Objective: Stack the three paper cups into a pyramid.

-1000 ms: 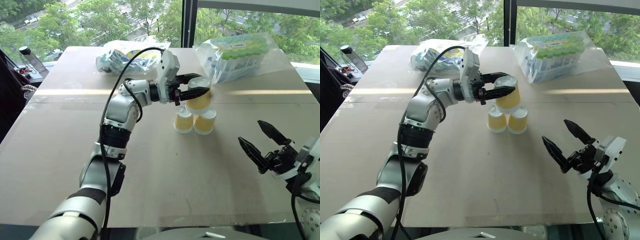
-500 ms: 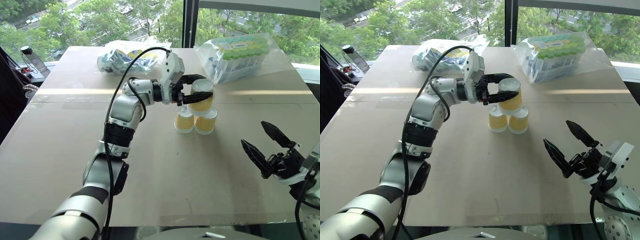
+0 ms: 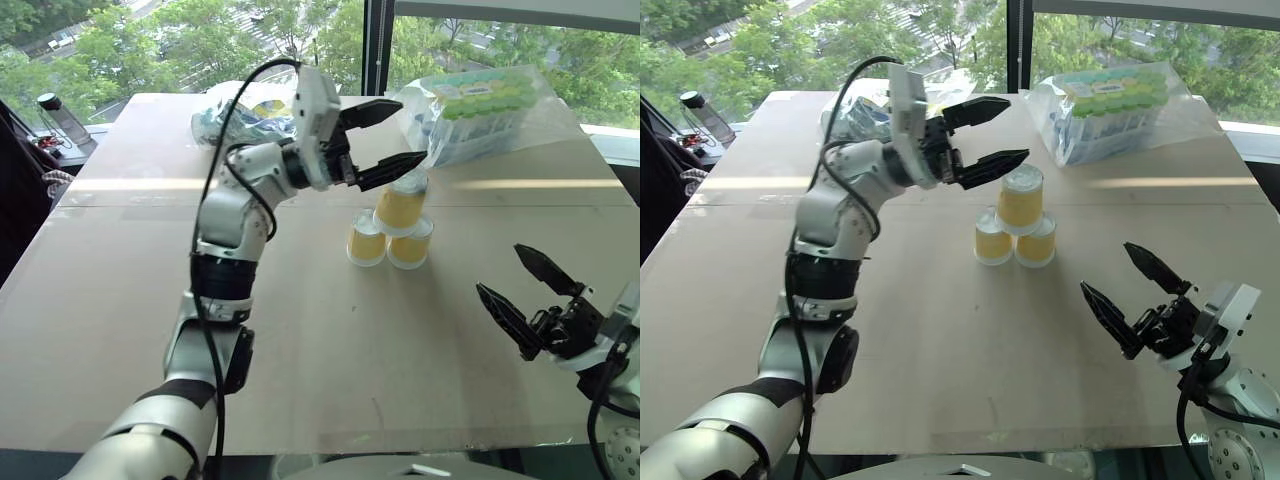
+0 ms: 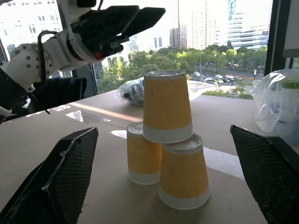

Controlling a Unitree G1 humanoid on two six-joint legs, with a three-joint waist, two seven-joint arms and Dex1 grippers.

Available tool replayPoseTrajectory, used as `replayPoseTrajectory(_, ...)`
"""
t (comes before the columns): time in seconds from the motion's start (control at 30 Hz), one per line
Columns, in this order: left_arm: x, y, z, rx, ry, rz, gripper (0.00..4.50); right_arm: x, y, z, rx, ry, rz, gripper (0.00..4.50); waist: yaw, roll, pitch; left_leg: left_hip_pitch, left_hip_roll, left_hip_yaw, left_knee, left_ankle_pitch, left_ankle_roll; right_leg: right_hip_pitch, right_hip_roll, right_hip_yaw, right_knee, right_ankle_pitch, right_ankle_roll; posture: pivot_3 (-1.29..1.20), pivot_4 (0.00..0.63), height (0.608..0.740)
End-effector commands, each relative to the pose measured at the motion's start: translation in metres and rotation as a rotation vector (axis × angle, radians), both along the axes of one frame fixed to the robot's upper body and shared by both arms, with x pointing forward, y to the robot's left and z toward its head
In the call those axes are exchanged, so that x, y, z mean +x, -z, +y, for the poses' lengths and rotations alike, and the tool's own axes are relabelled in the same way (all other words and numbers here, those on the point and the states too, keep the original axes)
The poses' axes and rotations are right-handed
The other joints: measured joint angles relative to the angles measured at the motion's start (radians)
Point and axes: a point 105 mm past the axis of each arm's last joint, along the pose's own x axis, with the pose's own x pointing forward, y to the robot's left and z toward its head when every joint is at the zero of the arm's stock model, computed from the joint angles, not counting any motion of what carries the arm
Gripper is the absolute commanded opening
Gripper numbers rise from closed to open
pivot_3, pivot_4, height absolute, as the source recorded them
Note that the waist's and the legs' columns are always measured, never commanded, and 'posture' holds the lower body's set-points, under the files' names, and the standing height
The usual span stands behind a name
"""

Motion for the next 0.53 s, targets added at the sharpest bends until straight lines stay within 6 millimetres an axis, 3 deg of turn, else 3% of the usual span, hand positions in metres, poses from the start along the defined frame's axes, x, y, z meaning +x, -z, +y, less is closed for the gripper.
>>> replayPoseTrajectory(0.03,-0.017,0.019,0.048,0.013,-0.129,0.109,4.46,0.000,0.012,-0.010,-0.077,0.007,0.027,4.50,-0.007,0.001,0.000,0.001,0.000,0.000,0.000,0.000,0.000,0.000,0.000,0.001,0.000,0.000,0.000,0.00,0.150,0.740)
replayPoseTrajectory(0.17,-0.049,0.098,0.097,0.197,-0.312,0.307,4.46,0.006,0.033,-0.030,-0.108,0.050,0.080,4.50,-0.020,0.001,0.000,0.006,0.003,0.003,-0.002,0.000,0.000,0.001,0.000,0.004,0.002,0.000,-0.001,0.00,0.150,0.740)
replayPoseTrajectory(0.3,-0.082,0.168,0.110,0.247,-0.443,0.491,4.46,0.011,0.072,-0.044,-0.242,0.093,0.216,4.50,0.014,-0.003,0.001,0.004,0.003,0.003,0.000,0.000,0.000,0.002,-0.002,0.005,0.000,-0.002,-0.004,0.00,0.150,0.740)
replayPoseTrajectory(0.4,-0.090,0.193,0.108,0.236,-0.547,0.504,4.46,0.016,0.079,-0.052,-0.222,0.120,0.240,4.50,0.033,-0.003,0.001,0.007,0.002,0.004,0.001,0.000,0.000,0.005,-0.004,0.004,-0.001,-0.003,-0.004,0.00,0.150,0.740)
replayPoseTrajectory(0.53,-0.083,0.203,0.110,0.235,-0.672,0.478,4.46,0.020,0.078,-0.051,-0.210,0.089,0.253,4.50,0.036,-0.003,0.000,0.007,0.002,0.003,0.001,0.000,0.000,0.005,-0.002,0.003,0.000,-0.003,-0.003,0.00,0.150,0.740)
